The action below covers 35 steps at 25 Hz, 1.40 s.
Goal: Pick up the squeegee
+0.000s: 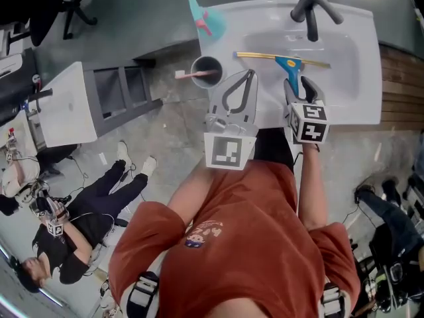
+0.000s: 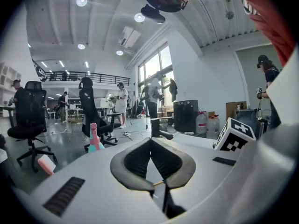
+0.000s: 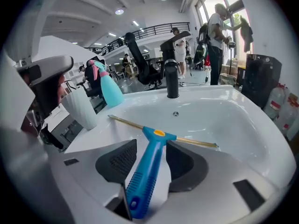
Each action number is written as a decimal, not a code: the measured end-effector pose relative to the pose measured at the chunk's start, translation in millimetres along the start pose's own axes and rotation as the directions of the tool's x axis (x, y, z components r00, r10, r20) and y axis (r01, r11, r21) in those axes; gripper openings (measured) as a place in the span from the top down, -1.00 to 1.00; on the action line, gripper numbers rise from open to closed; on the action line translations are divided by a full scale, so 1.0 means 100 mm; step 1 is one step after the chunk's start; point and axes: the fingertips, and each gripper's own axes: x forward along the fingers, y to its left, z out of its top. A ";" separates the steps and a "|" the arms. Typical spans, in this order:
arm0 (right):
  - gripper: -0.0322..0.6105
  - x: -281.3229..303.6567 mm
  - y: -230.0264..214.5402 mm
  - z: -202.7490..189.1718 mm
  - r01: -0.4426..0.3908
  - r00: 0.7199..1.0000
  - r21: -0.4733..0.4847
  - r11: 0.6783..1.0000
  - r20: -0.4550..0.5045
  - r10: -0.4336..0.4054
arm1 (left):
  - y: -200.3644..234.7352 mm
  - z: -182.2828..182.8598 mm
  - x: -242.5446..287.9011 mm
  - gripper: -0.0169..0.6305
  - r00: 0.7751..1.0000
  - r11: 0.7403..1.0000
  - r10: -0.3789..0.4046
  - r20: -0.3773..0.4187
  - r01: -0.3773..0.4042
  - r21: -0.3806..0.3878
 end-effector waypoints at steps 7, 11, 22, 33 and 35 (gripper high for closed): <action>0.25 0.21 -0.01 -0.13 -0.029 0.993 -0.051 0.998 -0.116 0.023 | -0.04 -0.11 0.07 0.90 1.000 1.000 0.005 -0.022 -0.005 -0.011; 0.25 0.26 0.00 -0.15 -0.025 0.988 -0.060 0.998 -0.156 0.016 | 0.00 -0.13 0.08 0.90 0.999 1.000 0.010 -0.030 -0.011 -0.023; 0.37 0.31 -0.08 -0.19 -0.004 0.982 0.023 1.000 -0.187 0.008 | -0.03 -0.16 0.10 0.90 1.000 1.000 0.001 -0.029 -0.002 -0.021; 0.44 0.12 -0.12 -0.16 0.027 0.987 -0.007 1.000 -0.155 -0.028 | -0.12 -0.01 0.03 0.89 1.000 1.000 -0.016 0.009 0.016 -0.008; 0.45 0.05 -0.12 -0.15 0.038 0.988 -0.016 0.999 -0.146 -0.040 | -0.14 0.03 0.00 0.89 1.000 1.000 -0.019 0.020 0.019 -0.007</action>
